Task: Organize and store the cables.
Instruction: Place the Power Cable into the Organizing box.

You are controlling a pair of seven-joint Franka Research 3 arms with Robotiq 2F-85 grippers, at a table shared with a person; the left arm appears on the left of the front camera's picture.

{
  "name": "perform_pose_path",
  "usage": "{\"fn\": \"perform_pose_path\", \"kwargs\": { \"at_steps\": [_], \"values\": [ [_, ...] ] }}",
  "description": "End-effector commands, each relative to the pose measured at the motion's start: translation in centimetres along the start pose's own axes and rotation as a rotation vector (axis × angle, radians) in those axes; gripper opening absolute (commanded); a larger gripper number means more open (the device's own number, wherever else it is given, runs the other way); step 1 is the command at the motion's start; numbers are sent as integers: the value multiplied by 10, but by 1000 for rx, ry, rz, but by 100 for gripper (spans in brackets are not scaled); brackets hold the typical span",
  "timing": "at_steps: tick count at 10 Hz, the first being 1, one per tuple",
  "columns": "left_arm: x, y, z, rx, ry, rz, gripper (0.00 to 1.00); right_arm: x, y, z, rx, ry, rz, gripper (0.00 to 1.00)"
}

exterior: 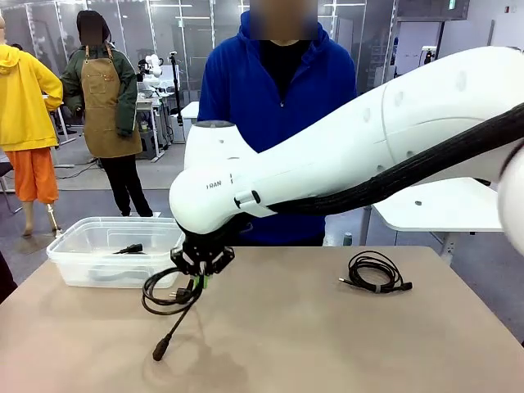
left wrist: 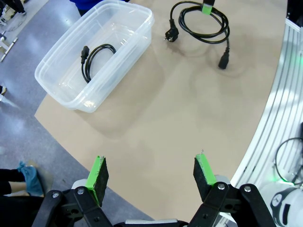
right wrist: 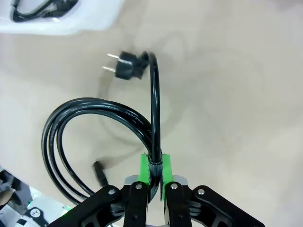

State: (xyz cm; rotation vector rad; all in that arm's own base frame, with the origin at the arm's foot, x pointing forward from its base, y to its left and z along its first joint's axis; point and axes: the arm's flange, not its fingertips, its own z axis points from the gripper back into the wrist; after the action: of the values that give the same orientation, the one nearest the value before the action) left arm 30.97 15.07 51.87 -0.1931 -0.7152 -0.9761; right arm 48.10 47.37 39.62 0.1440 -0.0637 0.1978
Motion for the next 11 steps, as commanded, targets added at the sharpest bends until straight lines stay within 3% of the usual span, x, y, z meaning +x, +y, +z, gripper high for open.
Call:
{"fn": "perform_pose_path", "kwargs": {
  "at_steps": [1,3,4,5,6,7,8,11],
  "values": [
    [-1,-2,-2,10,-15,-2,92,-3,-9,-15,-15,80,-29,12],
    [-1,-2,-2,10,-15,-2,92,-11,-29,-38,-20,135,-30,19],
    [-1,-2,-2,10,-15,-2,92,-15,-34,-44,-28,147,-38,46],
    [-1,-2,-2,10,-15,-2,92,-18,-35,-43,-38,135,-37,57],
    [-1,-2,-2,10,-15,-2,92,-20,-35,-39,-30,123,-35,84],
    [-1,-2,-2,10,-15,-2,92,-22,-36,-36,-28,113,-38,95],
    [-1,-2,-2,10,-15,-2,92,-24,-38,-34,-21,107,-41,100],
    [-1,-2,-2,10,-15,-2,92,-33,-53,-26,15,80,-32,100]
  ]
}}
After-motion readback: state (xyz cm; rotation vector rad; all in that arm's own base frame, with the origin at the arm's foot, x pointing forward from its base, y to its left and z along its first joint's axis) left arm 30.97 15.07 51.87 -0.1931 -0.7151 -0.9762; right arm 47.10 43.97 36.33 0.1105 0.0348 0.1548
